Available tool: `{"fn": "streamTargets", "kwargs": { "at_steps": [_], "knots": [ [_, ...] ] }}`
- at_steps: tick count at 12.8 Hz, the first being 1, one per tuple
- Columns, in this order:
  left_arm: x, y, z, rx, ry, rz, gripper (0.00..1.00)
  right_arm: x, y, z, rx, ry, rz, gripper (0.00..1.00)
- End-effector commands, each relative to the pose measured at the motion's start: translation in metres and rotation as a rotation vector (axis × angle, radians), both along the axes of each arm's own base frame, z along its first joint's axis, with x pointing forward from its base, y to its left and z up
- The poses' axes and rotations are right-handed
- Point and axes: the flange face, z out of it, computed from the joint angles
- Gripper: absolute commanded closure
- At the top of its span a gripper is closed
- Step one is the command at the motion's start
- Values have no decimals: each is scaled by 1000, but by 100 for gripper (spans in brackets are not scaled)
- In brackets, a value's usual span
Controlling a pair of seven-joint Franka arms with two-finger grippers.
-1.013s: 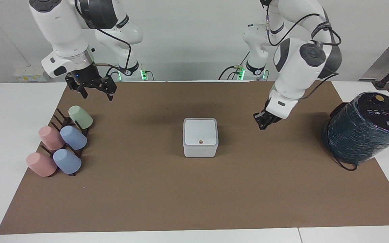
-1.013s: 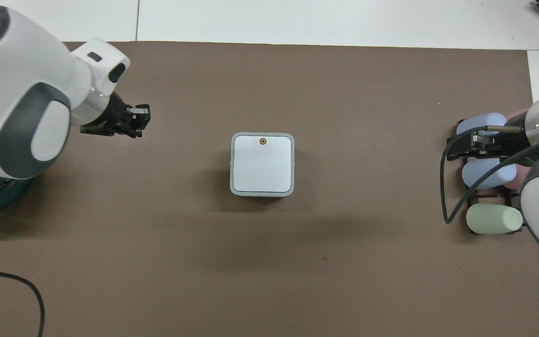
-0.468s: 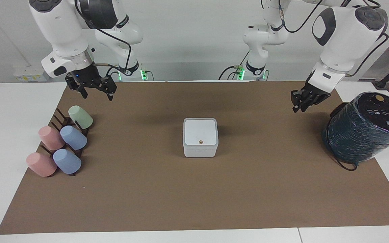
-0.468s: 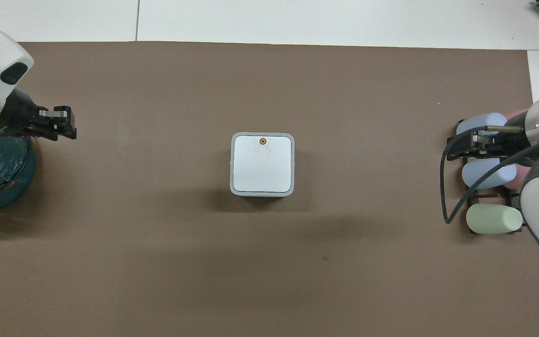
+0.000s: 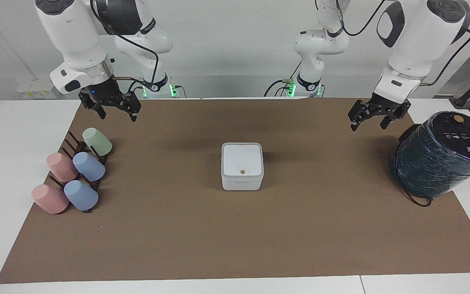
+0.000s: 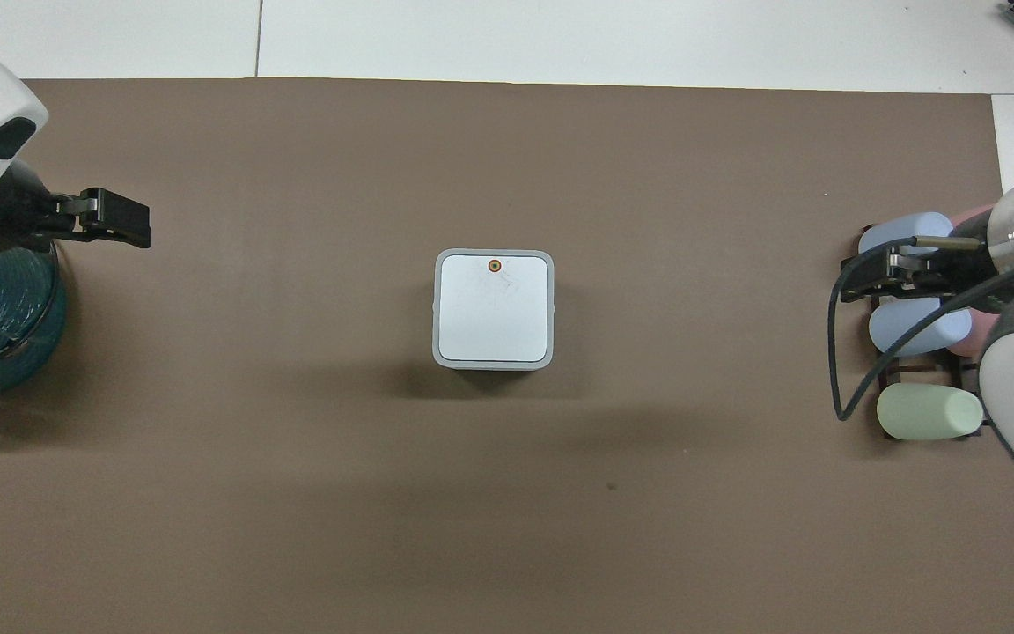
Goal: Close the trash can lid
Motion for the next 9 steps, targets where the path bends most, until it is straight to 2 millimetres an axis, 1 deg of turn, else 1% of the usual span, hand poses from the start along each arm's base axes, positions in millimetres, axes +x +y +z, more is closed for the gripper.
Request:
{"fn": "streamTargets", "kwargs": {
  "at_steps": [1,9],
  "knots": [
    [0,0,4,25,-28,-25,0,-6,-3,1,22,-1,13,0],
    [-5,-8,2,23,-9,-38,0,-6,-3,1,22,-1,13,0]
  ]
}}
